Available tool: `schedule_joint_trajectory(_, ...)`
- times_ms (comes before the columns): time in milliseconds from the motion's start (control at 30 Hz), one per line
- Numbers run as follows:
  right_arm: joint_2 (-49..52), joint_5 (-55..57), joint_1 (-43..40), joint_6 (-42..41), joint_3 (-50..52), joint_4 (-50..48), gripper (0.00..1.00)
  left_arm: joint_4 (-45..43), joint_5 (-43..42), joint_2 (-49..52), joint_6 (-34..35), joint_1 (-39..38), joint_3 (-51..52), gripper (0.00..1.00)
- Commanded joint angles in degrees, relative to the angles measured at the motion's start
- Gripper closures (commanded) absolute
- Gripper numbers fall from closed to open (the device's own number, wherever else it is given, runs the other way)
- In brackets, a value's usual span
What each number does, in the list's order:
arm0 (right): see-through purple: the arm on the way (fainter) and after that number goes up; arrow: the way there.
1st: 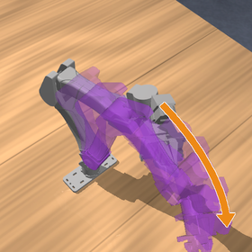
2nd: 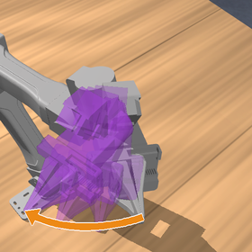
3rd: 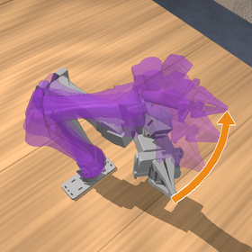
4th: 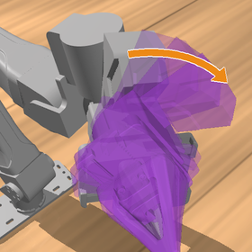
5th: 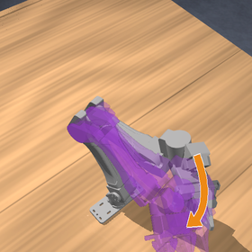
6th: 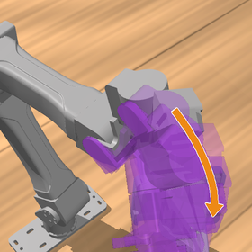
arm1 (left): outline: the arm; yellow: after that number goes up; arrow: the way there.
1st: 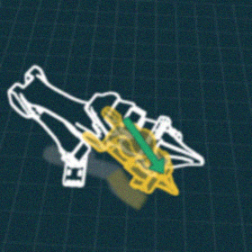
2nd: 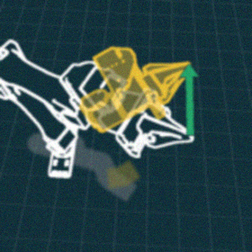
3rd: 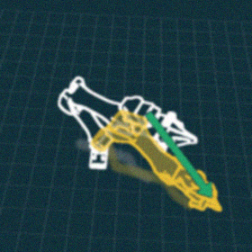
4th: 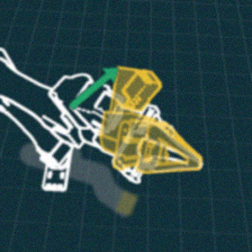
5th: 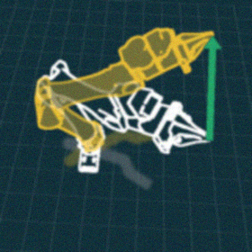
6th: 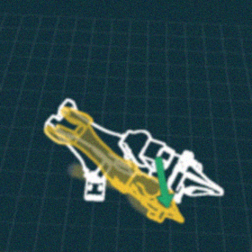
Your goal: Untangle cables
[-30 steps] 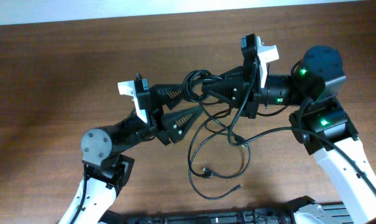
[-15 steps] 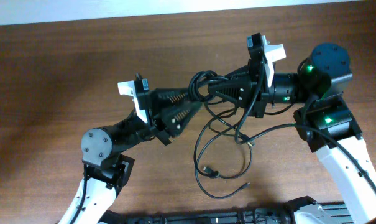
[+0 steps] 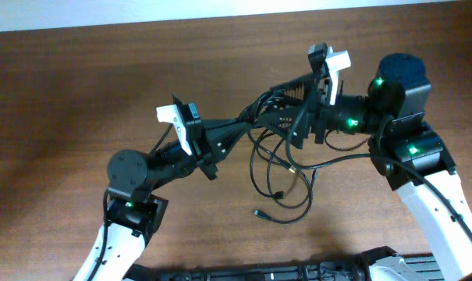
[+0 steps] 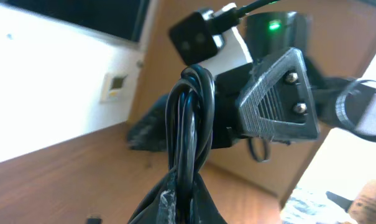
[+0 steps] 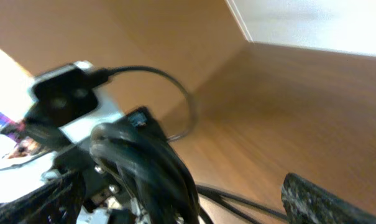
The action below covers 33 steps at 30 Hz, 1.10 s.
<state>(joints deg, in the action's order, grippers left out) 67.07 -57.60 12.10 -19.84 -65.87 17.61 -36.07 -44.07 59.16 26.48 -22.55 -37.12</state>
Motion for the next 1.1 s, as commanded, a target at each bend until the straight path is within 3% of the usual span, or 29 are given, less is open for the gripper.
schedule_joint_trajectory(0,-0.1,14.7,0.1,-0.2,-0.3,6.3,0.01,4.5,0.7,-0.3,-6.1,2.8,-0.5,1.0)
schedule_joint_trajectory(100,-0.1,23.0,0.2,-0.2,-0.3,14.7,0.01,11.0,8.6,-0.3,-6.9,3.2,-0.5,1.0)
schedule_joint_trajectory(167,-0.2,22.8,0.2,-0.2,-0.3,15.1,0.01,14.4,9.8,-0.3,-12.5,3.2,-0.5,1.0)
schedule_joint_trajectory(333,-0.5,8.8,0.3,-5.4,-0.4,11.0,0.01,16.9,12.5,-0.3,-29.7,3.2,-0.5,1.0)
schedule_joint_trajectory(400,-0.5,6.7,0.3,-14.3,-0.3,7.6,0.01,16.9,12.4,-0.3,-32.5,3.2,-0.5,1.0)
schedule_joint_trajectory(500,-0.3,7.0,5.4,-15.6,-0.3,4.3,0.07,16.8,12.4,-0.3,-35.5,2.1,-0.5,1.0)
schedule_joint_trajectory(567,-0.2,14.4,9.8,-15.6,-0.3,3.6,0.21,16.0,12.5,-0.3,-40.9,-1.1,-0.5,1.0)
schedule_joint_trajectory(600,-0.2,17.9,10.8,-15.6,-0.3,3.6,0.29,16.0,14.4,-0.3,-41.0,-2.5,-0.5,1.0)
schedule_joint_trajectory(833,-0.1,26.9,10.8,-15.6,-0.3,4.7,0.47,15.1,14.3,-0.3,-39.5,-6.3,-0.5,1.0)
schedule_joint_trajectory(1000,-0.1,37.2,10.7,-15.6,-0.3,8.9,0.53,10.9,14.4,-0.3,-25.9,-6.5,-0.5,1.0)
schedule_joint_trajectory(1067,-0.1,38.0,10.6,-14.0,-0.3,9.3,0.53,10.1,12.5,-0.3,-25.5,-6.5,-0.5,1.0)
